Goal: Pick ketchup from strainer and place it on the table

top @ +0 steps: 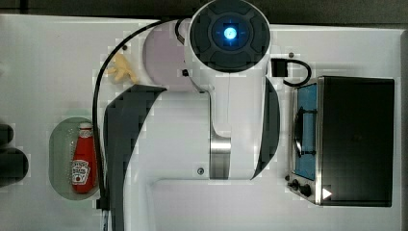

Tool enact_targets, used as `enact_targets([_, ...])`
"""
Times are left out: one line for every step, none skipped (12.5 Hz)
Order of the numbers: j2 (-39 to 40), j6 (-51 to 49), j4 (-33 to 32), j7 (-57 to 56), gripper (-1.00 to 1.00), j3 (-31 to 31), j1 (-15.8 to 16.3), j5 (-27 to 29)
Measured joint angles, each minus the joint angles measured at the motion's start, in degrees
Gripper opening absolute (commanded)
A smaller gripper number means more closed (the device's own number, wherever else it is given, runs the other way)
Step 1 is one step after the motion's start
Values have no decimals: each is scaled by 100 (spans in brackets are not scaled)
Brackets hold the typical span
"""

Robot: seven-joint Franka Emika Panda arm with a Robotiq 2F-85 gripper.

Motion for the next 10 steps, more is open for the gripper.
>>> enact_targets([-380, -476, -403, 89, 59, 161, -186, 70])
enact_targets([-877, -873, -817, 138, 82, 268, -336, 71])
enact_targets([-1330, -1083, -1041, 183, 99, 328, -430, 119])
enact_targets([-1632, -1079, -1007, 205, 100, 408, -516, 189])
enact_targets([-1815, -995, -862, 211, 100, 483, -542, 215])
enact_targets([-1906, -962, -677, 219, 100, 563, -523, 257])
enact_targets([-1934, -871, -520, 222, 100, 697, -516, 251])
enact_targets([-1924, -692, -464, 246, 100, 882, -516, 249])
enact_targets([-1844, -580, -414, 310, 100, 1087, -493, 254])
enact_targets([-1682, -492, -375, 334, 100, 1329, -462, 253])
